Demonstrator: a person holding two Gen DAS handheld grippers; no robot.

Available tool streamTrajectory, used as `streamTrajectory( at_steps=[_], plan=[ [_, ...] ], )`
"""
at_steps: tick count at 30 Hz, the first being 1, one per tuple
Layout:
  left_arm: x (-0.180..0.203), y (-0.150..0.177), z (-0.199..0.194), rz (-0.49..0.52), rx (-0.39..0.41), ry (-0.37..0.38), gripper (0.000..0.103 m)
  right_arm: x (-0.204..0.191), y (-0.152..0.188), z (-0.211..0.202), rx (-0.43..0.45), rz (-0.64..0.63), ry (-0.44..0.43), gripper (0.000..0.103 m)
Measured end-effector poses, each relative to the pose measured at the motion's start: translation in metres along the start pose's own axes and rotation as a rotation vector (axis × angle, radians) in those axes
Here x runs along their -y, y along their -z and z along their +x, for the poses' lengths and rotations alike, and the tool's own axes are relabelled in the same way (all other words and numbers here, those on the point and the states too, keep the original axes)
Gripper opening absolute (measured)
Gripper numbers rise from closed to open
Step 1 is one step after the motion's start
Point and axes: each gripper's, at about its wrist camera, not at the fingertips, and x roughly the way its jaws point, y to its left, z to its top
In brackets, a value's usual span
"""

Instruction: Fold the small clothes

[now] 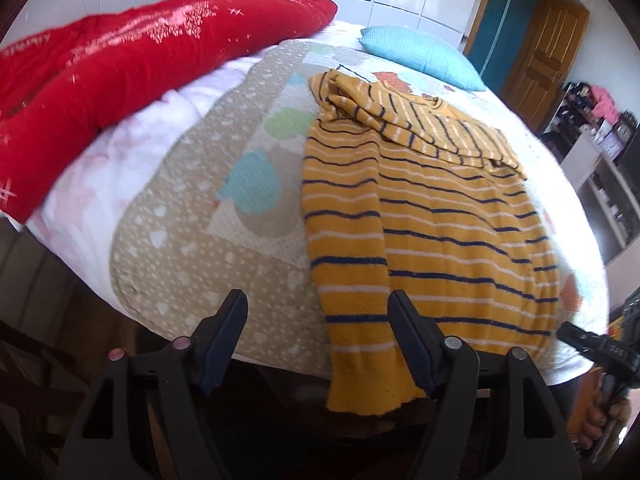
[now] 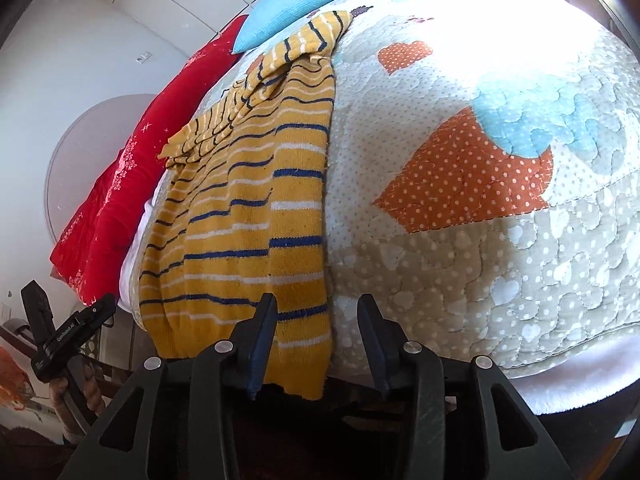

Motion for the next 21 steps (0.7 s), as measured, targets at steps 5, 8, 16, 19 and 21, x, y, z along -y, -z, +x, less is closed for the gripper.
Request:
streamTrajectory(
  at_steps=[5, 8, 16, 19, 21],
  plan=[
    [0.004, 0.0, 0.002, 0.025, 0.004, -0.061, 0.072, -0.012, -0.001, 0.006, -0.004, -0.03, 0.027, 0.051],
    [0.003, 0.001, 0.006, 0.023, -0.006, -0.072, 0.072, -0.019, -0.002, 0.01, -0.011, -0.057, 0.05, 0.052],
    [-0.006, 0.003, 0.014, -0.012, -0.034, -0.068, 0.072, -0.027, -0.004, 0.018, -0.023, -0.078, 0.079, 0.055],
    [-0.007, 0.003, 0.015, -0.02, -0.04, -0.066, 0.073, -0.028, -0.005, 0.019, -0.025, -0.078, 0.08, 0.055],
    [-0.007, 0.003, 0.016, -0.025, -0.045, -0.064, 0.073, -0.028, -0.005, 0.02, -0.026, -0.077, 0.082, 0.056]
  ],
)
